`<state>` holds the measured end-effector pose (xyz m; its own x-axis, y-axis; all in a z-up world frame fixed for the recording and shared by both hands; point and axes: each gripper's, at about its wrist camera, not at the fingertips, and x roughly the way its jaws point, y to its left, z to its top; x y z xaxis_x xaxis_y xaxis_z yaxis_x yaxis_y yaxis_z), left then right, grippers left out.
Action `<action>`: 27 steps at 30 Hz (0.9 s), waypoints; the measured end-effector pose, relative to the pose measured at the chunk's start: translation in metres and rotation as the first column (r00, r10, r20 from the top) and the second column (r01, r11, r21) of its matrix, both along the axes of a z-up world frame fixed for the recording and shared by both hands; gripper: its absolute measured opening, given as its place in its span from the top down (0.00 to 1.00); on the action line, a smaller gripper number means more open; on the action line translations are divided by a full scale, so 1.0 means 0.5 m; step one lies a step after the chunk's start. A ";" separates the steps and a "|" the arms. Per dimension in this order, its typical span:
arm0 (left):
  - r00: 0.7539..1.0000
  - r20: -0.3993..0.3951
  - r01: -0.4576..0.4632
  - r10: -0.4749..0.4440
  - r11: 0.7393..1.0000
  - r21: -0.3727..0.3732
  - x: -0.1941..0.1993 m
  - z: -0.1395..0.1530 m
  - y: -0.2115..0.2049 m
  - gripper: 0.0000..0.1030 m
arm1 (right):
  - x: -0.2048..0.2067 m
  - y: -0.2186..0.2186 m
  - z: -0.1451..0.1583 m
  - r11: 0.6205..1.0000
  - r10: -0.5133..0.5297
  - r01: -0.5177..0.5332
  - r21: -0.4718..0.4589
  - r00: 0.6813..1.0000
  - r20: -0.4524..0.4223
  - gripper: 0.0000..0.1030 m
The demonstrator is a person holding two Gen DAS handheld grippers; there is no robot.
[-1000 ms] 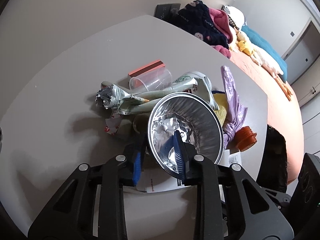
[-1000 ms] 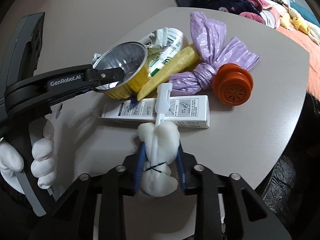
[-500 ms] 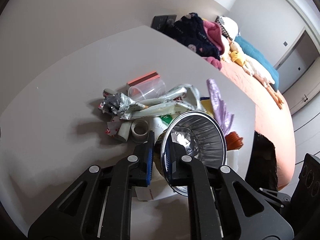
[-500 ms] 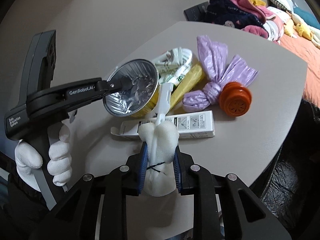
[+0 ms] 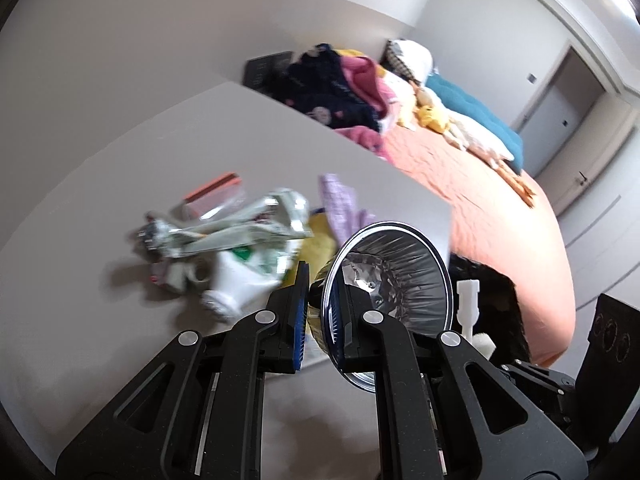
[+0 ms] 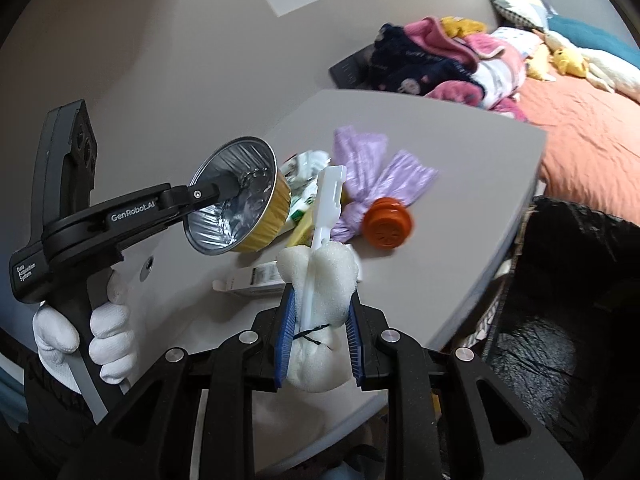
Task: Collect trash
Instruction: 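Carry both items over the black bin and open both tools to drop them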
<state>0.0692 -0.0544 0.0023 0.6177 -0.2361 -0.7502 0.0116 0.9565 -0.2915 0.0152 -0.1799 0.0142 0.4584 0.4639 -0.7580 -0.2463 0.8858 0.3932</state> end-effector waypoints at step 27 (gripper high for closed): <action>0.939 0.037 0.343 -0.343 0.939 -0.023 0.017 0.020 -0.328 0.91 | -0.121 -0.300 0.053 0.939 -0.339 0.342 -0.029 0.938 0.077 0.74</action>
